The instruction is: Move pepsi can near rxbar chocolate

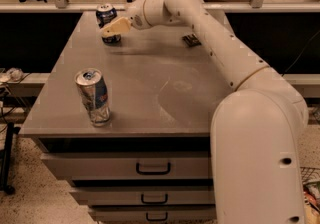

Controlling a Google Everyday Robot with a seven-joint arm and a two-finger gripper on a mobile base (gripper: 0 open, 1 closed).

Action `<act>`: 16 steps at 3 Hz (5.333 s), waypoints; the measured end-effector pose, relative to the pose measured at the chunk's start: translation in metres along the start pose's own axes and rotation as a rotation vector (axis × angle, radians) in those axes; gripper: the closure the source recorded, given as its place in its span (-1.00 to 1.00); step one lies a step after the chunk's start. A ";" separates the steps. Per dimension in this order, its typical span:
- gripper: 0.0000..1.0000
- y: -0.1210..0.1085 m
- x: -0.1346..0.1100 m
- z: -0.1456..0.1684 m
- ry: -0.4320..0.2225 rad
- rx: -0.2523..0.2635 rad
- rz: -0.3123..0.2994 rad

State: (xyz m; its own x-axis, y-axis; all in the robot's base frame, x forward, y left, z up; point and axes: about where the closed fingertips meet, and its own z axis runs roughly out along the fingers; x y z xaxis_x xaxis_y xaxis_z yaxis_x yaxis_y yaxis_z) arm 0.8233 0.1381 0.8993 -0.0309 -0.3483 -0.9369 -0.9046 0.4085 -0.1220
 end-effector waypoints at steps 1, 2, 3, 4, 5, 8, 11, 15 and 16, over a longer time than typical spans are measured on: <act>-0.17 0.003 -0.002 0.005 -0.003 0.038 0.027; 0.26 0.005 -0.002 0.004 -0.012 0.055 0.056; 0.76 -0.001 -0.002 -0.008 -0.021 0.096 0.077; 1.00 -0.021 -0.005 -0.039 -0.039 0.175 0.073; 1.00 -0.051 -0.010 -0.083 -0.049 0.300 0.031; 1.00 -0.143 0.043 -0.191 0.047 0.568 -0.005; 0.65 -0.154 0.083 -0.193 0.050 0.541 0.085; -1.00 -0.133 0.094 -0.204 0.014 0.515 0.123; -1.00 -0.117 0.083 -0.226 -0.013 0.492 0.075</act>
Offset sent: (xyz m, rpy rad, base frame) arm -0.0051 -0.0026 0.0034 0.0646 0.0404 -0.1130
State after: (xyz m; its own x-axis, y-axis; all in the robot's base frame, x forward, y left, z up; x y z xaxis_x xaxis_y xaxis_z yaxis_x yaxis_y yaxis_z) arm 0.8307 -0.1289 0.9102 -0.0802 -0.2930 -0.9527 -0.5919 0.7831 -0.1910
